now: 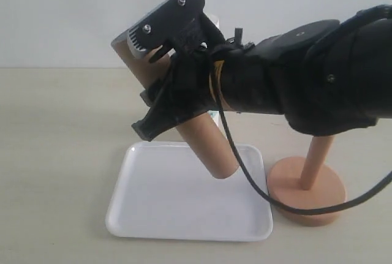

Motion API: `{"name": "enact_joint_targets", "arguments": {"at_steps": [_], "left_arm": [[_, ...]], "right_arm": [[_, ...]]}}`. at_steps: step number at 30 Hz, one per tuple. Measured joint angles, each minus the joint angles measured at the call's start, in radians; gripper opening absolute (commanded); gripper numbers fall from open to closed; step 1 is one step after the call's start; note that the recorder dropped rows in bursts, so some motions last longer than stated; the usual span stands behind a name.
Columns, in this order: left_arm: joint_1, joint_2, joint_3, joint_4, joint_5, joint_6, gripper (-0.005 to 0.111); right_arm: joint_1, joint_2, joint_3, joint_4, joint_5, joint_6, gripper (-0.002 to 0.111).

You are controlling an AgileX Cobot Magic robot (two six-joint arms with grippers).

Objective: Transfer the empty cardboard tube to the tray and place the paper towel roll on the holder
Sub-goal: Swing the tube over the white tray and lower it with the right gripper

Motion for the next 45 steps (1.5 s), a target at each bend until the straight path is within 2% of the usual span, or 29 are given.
{"name": "enact_joint_targets", "arguments": {"at_steps": [5, 8, 12, 16, 21, 24, 27, 30, 33, 35, 39, 45], "left_arm": [[0.000, 0.000, 0.000, 0.000, 0.000, 0.000, 0.005], [0.000, 0.000, 0.000, 0.000, 0.000, 0.000, 0.005], [0.000, 0.000, 0.000, 0.000, 0.000, 0.000, 0.005], [0.000, 0.000, 0.000, 0.000, 0.000, 0.000, 0.005], [0.000, 0.000, 0.000, 0.000, 0.000, 0.000, 0.005], [0.000, 0.000, 0.000, 0.000, 0.000, 0.000, 0.005], [0.000, 0.000, 0.000, 0.000, 0.000, 0.000, 0.005], [0.000, 0.000, 0.000, 0.000, 0.000, 0.000, 0.005], [0.000, 0.000, 0.000, 0.000, 0.000, 0.000, 0.005], [0.000, 0.000, 0.000, 0.000, 0.000, 0.000, 0.005], [0.000, 0.000, 0.000, 0.000, 0.000, 0.000, 0.005], [0.000, 0.000, 0.000, 0.000, 0.000, 0.000, 0.005]], "right_arm": [[0.079, 0.002, -0.008, 0.007, 0.143, -0.095, 0.000], [0.152, 0.002, -0.016, 0.073, 0.265, -0.247, 0.000], [0.231, 0.013, -0.068, 0.259, 0.407, -0.514, 0.000], [0.249, 0.065, -0.163, 0.527, 0.485, -0.832, 0.000], [0.251, 0.191, -0.360, 0.894, 0.744, -1.283, 0.000], [0.251, 0.272, -0.484, 0.999, 0.894, -1.464, 0.000], [0.251, 0.347, -0.571, 1.049, 0.965, -1.597, 0.000], [0.231, 0.413, -0.645, 1.136, 0.990, -1.685, 0.000], [0.127, 0.452, -0.658, 1.366, 0.997, -1.860, 0.000], [0.074, 0.456, -0.658, 1.453, 0.997, -1.948, 0.000], [0.056, 0.465, -0.663, 1.526, 0.988, -2.084, 0.000], [0.056, 0.569, -0.664, 1.568, 0.974, -2.112, 0.000]]}}
